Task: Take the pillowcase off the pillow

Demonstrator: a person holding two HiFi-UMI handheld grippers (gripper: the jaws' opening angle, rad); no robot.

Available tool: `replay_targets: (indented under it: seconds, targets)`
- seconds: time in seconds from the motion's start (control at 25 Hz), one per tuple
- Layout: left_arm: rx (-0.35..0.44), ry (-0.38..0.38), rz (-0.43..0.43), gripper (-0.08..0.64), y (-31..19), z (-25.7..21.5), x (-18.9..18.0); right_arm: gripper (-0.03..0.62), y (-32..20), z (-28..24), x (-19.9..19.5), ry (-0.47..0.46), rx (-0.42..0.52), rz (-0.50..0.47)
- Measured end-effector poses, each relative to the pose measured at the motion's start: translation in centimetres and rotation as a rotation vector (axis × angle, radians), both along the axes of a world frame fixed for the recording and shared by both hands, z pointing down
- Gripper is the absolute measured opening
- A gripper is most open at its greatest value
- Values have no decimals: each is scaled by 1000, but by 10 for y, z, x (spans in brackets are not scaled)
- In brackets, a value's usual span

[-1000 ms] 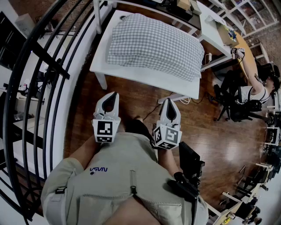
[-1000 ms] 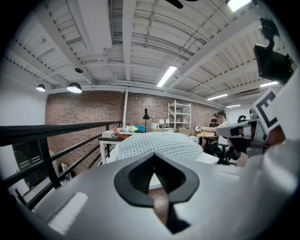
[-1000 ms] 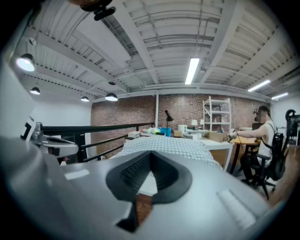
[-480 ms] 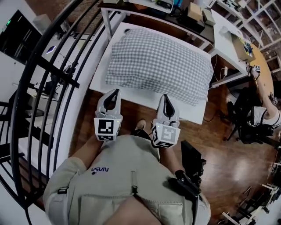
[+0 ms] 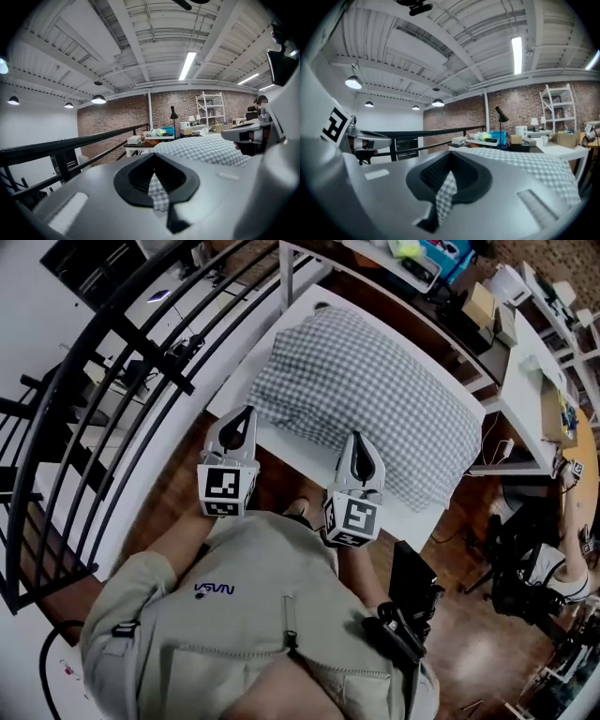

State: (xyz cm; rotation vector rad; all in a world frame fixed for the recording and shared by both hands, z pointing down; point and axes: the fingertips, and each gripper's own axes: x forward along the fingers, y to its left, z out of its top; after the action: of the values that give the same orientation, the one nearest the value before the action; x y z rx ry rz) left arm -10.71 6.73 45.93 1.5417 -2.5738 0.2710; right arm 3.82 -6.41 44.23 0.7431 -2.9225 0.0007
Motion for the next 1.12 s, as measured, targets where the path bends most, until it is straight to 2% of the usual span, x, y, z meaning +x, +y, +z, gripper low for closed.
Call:
replay_targets:
  seconds: [0.2,0.32,0.36,0.48,0.68,0.84,0.96,1.0,1.04,1.12]
  targets:
    - [16,30,-33,6,7,12,-49,5,11,9,-52,49,13,-71]
    - [21,69,3,13,4,23,-76,7,18,10,-83,87,40,-77]
    - [20,86,21,55,2,27,-84,26,20,12,-92,104,43,-77]
    - [14,117,66,81,1,31,-111,66,26,23,-125,168,36,-78]
    - [-20,139,144,87,5,46,-146,170,40,64,-185,354,32,-102]
    - [-68,172,190,87,8,70,-159,262,52,121,-219,574,34,-146]
    - [-89,188,204,86,8,76,-158,262,45,164,-221,759,64,-130]
    - [-91,190,206,86,7,77,-157,240,40,174,-218,809,79,-118]
    - [-93,191,209,84,5,77,-155,174,34,180,-215,845,94,-105]
    - [-96,190,220,80,1,76,-151,48,27,178,-210,856,102,-87]
